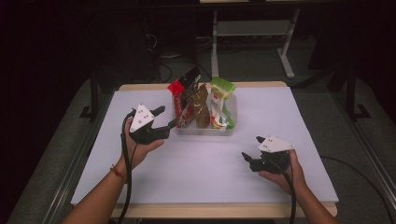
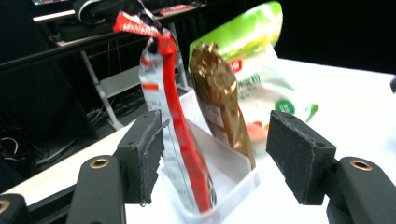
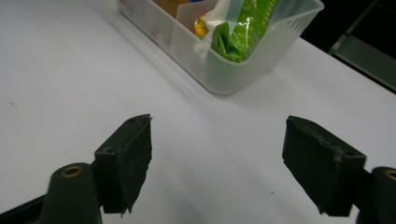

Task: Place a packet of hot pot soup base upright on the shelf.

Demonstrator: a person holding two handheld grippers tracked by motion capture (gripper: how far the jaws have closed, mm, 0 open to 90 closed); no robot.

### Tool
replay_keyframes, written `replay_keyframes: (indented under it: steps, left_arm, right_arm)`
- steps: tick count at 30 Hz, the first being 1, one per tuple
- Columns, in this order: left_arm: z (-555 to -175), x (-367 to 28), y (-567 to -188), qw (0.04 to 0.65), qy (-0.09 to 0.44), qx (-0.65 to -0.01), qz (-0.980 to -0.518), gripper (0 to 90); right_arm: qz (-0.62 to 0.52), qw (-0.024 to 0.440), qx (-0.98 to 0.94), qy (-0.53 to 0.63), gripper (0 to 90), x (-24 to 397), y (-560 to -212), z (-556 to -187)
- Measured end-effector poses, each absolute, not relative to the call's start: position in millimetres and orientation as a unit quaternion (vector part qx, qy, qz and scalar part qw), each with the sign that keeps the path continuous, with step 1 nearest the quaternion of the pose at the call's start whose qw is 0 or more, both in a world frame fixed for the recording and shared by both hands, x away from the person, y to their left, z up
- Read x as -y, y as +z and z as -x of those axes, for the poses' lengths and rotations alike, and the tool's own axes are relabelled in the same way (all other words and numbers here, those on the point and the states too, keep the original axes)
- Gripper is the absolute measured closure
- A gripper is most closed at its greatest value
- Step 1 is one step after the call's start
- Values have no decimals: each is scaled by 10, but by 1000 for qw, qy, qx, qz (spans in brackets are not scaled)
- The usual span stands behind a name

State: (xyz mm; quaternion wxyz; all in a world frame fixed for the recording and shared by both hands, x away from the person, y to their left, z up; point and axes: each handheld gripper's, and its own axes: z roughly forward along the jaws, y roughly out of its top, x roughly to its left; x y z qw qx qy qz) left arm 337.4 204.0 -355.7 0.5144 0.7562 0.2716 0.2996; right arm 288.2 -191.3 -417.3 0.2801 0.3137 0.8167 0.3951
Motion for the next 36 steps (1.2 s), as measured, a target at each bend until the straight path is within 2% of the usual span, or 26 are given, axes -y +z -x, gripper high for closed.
replay_keyframes:
  steps: [8,14,21,36]
  left_arm:
    - [-3263,-2202,-3807,476,303,-262,-783,299]
    - [-3195,-2353,-3974,445,304,-247,-805,293]
    - [-3136,-2545,-4104,437,293,-250,-813,282]
    - [-3003,-2845,-4294,424,287,-267,-817,255]
  right_arm:
    - [-314,292,-814,393,221,1931,-4166,-2877]
    - [-311,304,-812,389,220,1937,-4161,-2891]
    - [-307,330,-813,369,220,1969,-4129,-2952]
    - [-334,318,-797,390,217,2324,-4269,-2753]
